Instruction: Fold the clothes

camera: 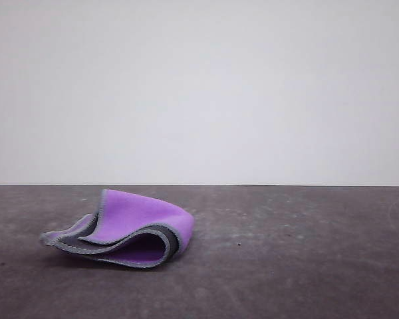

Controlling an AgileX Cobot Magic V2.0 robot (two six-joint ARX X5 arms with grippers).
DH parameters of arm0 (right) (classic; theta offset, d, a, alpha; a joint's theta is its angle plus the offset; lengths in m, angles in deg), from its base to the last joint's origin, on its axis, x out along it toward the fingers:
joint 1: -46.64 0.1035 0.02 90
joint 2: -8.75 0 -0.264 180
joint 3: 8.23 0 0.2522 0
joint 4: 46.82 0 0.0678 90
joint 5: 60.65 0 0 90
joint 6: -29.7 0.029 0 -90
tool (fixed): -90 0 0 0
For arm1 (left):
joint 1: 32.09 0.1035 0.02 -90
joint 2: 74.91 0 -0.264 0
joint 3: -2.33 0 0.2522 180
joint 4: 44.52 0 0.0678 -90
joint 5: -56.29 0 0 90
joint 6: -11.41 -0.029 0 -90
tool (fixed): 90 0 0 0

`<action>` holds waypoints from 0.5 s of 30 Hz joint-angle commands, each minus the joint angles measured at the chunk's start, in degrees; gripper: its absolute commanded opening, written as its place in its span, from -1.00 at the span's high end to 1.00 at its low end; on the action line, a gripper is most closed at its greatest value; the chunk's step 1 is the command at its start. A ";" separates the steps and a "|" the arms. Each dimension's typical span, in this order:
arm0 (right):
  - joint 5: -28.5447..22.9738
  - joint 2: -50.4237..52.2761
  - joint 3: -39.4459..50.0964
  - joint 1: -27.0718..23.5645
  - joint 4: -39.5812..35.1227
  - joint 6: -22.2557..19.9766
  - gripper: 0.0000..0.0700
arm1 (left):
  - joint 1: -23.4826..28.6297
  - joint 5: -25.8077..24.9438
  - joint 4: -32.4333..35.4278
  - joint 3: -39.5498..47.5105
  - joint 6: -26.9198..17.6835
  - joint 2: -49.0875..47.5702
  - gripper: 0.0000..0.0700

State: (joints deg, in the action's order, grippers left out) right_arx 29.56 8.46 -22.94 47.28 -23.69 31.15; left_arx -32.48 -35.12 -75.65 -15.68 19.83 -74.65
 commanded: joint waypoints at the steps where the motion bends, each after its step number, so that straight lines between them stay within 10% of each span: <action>1: -0.20 0.09 0.26 0.02 -0.77 -0.42 1.00 | 0.09 -0.02 -0.68 1.05 0.22 -0.07 0.95; 15: -0.20 0.09 0.26 0.02 -0.77 -0.42 1.00 | 0.09 -0.02 -0.68 1.05 0.22 -0.07 0.95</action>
State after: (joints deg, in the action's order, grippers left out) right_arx 29.56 8.46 -22.94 47.28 -23.69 31.15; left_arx -32.48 -35.12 -75.65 -15.68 19.83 -74.65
